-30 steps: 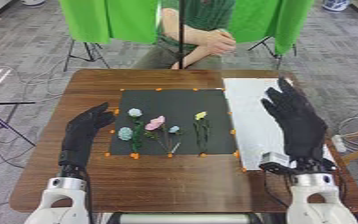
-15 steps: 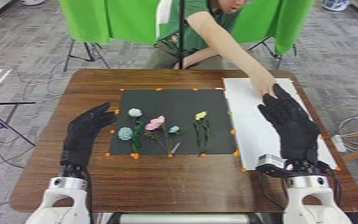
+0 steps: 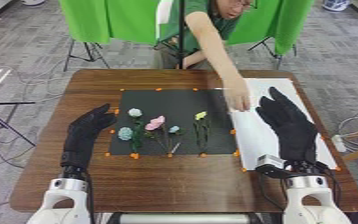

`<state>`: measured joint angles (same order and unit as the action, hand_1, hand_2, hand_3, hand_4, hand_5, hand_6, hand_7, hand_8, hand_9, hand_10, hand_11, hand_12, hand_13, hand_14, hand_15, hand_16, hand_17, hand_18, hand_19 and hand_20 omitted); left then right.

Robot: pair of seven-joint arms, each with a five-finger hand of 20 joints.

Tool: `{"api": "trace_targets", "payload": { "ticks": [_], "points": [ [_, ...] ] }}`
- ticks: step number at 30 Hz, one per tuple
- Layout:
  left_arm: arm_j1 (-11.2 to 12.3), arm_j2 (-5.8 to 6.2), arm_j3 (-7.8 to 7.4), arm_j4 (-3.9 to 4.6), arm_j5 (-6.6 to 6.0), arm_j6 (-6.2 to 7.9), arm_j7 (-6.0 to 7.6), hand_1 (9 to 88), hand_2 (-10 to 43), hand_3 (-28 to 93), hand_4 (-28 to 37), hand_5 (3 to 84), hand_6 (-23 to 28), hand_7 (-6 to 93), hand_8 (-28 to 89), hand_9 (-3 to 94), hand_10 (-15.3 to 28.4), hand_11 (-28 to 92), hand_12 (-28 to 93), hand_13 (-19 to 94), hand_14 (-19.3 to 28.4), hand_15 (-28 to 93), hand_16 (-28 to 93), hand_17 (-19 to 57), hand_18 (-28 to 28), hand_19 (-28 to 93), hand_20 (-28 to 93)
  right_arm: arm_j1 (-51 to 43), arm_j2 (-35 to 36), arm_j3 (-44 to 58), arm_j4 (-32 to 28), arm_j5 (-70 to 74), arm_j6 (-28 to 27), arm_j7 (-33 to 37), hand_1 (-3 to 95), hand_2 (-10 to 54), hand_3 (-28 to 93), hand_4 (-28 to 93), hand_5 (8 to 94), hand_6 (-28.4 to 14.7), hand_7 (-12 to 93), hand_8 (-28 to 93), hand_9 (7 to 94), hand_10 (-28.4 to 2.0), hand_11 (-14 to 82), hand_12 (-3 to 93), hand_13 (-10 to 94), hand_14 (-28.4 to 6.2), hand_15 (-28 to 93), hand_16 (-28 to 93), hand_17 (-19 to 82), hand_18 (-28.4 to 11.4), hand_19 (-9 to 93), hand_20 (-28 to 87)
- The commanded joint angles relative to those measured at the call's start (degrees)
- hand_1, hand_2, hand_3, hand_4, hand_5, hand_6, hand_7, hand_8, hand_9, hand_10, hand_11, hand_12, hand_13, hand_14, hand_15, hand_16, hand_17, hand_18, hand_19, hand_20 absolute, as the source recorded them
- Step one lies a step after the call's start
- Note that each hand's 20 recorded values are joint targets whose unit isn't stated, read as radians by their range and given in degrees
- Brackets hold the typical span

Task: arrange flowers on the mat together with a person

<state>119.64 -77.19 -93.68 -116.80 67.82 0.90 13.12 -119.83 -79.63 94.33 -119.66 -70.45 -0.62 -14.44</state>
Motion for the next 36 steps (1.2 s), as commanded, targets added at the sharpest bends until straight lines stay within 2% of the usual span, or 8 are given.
{"api": "trace_targets", "payload": {
  "ticks": [1, 6, 13, 17, 29, 31, 34, 36],
  "points": [
    [0.54, -0.54, 0.08, -0.03, 0.18, -0.39, -0.59, 24.8, 4.5, 67, -23.9, 47.0, 5.0, 14.6, -6, 47.6, 13.9, 21, 14, 38, 19.5, 25, 2, 4.4, 16.2, 15, 18, -0.78, -0.51, -0.19, -0.81, -0.13, 0.86, 0.69, 2.5, 7.4, 79, -16, 44.0, -1.3, 10, -8, 41.6, -14.0, 4.8, 15.2, 27, -12.5, 7, 17, 17, -13.7, 3, 27],
    [0.20, -0.43, 0.29, 0.05, 0.08, -0.37, -0.57, 24.8, 4.5, 67, -24.0, 47.0, 5.0, 14.6, -6, 47.6, 13.9, 21, 14, 38, 19.6, 25, 2, 4.4, 16.2, 15, 18, -0.91, -0.53, -0.59, -1.09, 0.61, 2.22, 1.70, 2.0, 8.9, 78, -17, 50.3, -5.2, 9, -9, 42.2, -14.7, 4.8, 15.2, 27, -12.8, 7, 17, 17, -13.4, 3, 27],
    [0.03, -0.32, 0.34, 0.21, 0.05, -0.48, -0.55, 24.8, 4.5, 67, -24.0, 47.0, 5.0, 14.7, -6, 47.6, 13.9, 21, 14, 38, 19.6, 25, 2, 4.3, 16.2, 15, 18, -0.36, -0.48, -0.77, -0.88, 0.95, 2.21, 1.70, 1.6, 10.4, 77, -17, 51.9, -6.8, 8, -8, 42.4, -15.0, 4.8, 15.2, 27, -12.5, 7, 17, 18, -13.3, 3, 27],
    [0.00, -0.34, 0.38, 0.19, 0.02, -0.36, -0.48, 24.8, 4.5, 66, -23.9, 47.0, 5.0, 14.7, -6, 47.6, 13.7, 21, 14, 38, 19.5, 25, 2, 4.3, 16.2, 15, 18, -0.48, -0.34, -0.85, -0.92, 1.08, 2.72, 1.68, 2.1, 10.1, 78, -17, 50.4, -2.9, 9, -8, 40.7, -14.7, 4.3, 15.1, 28, -12.3, 7, 17, 18, -13.3, 3, 27],
    [-0.26, 0.01, 0.43, 0.38, 0.05, -0.65, -0.39, 24.7, 4.4, 67, -24.0, 47.0, 5.0, 14.7, -6, 47.6, 13.9, 21, 14, 38, 19.6, 25, 2, 4.3, 16.2, 15, 18, -0.06, 0.07, -1.45, -0.57, 1.17, 2.96, 1.65, 3.9, 9.4, 78, -17, 41.7, 1.7, 12, -9, 40.1, -14.1, 4.3, 15.3, 29, -12.9, 8, 18, 18, -13.7, 4, 27],
    [-0.38, 0.07, 0.47, 0.42, 0.03, -0.69, -0.32, 24.8, 4.4, 67, -24.1, 47.0, 5.0, 14.6, -6, 47.6, 13.9, 21, 14, 38, 19.6, 25, 2, 4.3, 16.2, 15, 18, 0.10, 0.06, -1.37, -0.50, 0.97, 3.02, 1.44, 3.9, 9.4, 78, -17, 42.3, 2.0, 12, -9, 40.1, -14.1, 4.3, 15.3, 29, -12.9, 8, 18, 18, -13.8, 4, 27],
    [-0.33, 0.04, 0.44, 0.43, 0.03, -0.61, -0.10, 24.8, 4.5, 67, -24.0, 47.0, 5.0, 14.7, -6, 47.6, 13.9, 21, 14, 38, 19.6, 25, 2, 4.3, 16.2, 15, 18, 0.41, 0.20, -1.42, -0.37, 0.62, 2.70, 1.24, 4.6, 9.3, 77, -17, 50.0, 3.1, 13, -10, 39.3, -13.6, 4.1, 15.2, 29, -12.8, 8, 18, 18, -13.9, 4, 27],
    [-0.44, 0.06, 0.45, 0.45, 0.06, -0.60, -0.22, 24.8, 4.5, 67, -23.9, 46.9, 5.0, 14.7, -6, 47.6, 13.8, 21, 14, 38, 19.6, 25, 2, 4.3, 16.2, 15, 18, 0.44, 0.21, -1.43, -0.40, 0.66, 2.60, 1.30, 5.0, 9.1, 77, -17, 51.7, 2.9, 13, -10, 38.9, -13.5, 4.0, 15.1, 29, -12.7, 8, 18, 18, -14.0, 5, 27]
  ]
}}
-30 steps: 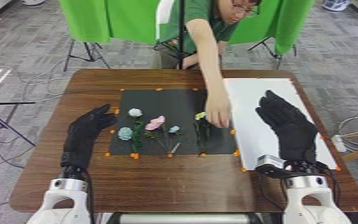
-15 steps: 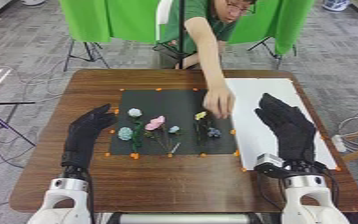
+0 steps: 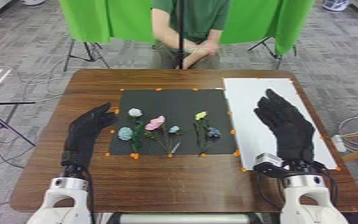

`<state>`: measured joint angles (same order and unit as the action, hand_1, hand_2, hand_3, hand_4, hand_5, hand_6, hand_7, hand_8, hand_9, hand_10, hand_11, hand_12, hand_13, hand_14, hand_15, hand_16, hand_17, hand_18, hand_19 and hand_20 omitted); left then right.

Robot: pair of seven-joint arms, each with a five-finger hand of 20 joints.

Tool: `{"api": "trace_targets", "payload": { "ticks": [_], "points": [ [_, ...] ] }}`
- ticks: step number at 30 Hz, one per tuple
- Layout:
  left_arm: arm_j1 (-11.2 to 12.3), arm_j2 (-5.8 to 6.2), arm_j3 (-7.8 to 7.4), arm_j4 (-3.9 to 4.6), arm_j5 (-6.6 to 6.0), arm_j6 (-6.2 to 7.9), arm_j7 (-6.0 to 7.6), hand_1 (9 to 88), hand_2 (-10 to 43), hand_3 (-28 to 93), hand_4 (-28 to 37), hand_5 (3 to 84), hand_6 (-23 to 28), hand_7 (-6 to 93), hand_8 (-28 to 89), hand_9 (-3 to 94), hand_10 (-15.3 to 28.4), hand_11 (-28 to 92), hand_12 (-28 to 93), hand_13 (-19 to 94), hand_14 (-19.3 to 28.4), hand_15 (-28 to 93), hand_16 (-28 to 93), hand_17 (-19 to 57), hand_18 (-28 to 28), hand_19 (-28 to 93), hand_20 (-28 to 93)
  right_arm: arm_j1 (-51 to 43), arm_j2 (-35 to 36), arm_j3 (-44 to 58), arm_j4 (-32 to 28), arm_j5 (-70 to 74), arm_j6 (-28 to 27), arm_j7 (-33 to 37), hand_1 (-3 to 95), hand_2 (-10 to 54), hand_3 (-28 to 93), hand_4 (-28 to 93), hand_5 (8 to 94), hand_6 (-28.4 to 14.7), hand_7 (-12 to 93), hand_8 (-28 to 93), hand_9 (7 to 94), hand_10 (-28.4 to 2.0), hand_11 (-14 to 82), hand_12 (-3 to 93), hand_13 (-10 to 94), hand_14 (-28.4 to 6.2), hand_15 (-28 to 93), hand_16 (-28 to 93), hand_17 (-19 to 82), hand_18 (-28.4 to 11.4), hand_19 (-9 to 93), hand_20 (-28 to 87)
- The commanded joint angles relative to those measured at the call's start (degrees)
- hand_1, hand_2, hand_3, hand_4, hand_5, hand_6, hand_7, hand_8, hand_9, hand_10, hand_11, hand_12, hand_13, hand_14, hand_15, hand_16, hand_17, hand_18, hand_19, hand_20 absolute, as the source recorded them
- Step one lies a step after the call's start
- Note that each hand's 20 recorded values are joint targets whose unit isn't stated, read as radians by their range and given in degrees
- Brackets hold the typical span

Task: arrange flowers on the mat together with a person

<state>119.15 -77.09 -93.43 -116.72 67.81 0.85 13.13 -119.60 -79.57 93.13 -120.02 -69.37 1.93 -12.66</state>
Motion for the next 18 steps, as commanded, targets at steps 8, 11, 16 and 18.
{"api": "trace_targets", "payload": {
  "ticks": [8, 11, 16, 18],
  "points": [
    [0.02, -0.24, 0.13, 0.46, 0.08, -0.70, -0.29, 24.7, 4.5, 67, -23.9, 47.0, 5.0, 14.7, -6, 47.5, 13.9, 21, 14, 38, 19.6, 25, 2, 4.3, 16.2, 15, 18, 0.07, 0.10, -0.13, -0.07, -0.25, 0.81, -0.48, 5.0, 8.9, 78, -17, 51.3, 2.5, 13, -10, 37.5, -13.3, 3.6, 14.8, 29, -12.8, 8, 19, 18, -14.2, 5, 27],
    [0.22, -0.25, 0.14, 0.32, 0.09, -0.59, -0.33, 24.8, 4.5, 66, -23.9, 47.0, 5.0, 14.7, -6, 47.5, 14.0, 21, 14, 38, 19.6, 25, 2, 4.3, 16.2, 15, 18, -0.26, 0.12, 0.04, -0.27, -0.16, 0.74, -0.38, 5.0, 8.9, 78, -17, 51.2, 2.5, 13, -10, 37.1, -13.4, 3.6, 14.9, 29, -12.8, 8, 19, 18, -14.2, 5, 27],
    [0.34, -0.26, 0.13, 0.37, -0.02, -0.60, -0.50, 24.8, 4.5, 66, -23.9, 47.0, 5.0, 14.7, -6, 47.5, 13.9, 21, 14, 38, 19.5, 25, 2, 4.3, 16.2, 15, 18, -0.05, 0.06, -0.03, -0.24, -0.19, 0.55, -0.40, 5.1, 8.8, 78, -17, 51.2, 2.4, 13, -10, 37.3, -13.5, 3.7, 14.9, 29, -12.9, 8, 19, 18, -14.3, 5, 27],
    [0.17, -0.22, 0.18, 0.43, 0.09, -0.75, -0.51, 24.8, 4.5, 66, -23.9, 47.0, 5.0, 14.8, -6, 47.6, 13.9, 21, 14, 38, 19.6, 25, 2, 4.3, 16.2, 15, 18, -0.06, 0.03, -0.07, -0.28, -0.18, 0.48, -0.45, 5.1, 8.8, 78, -17, 51.2, 2.3, 13, -10, 37.5, -13.5, 3.8, 15.0, 29, -13.0, 8, 19, 18, -14.3, 5, 27]
  ]
}}
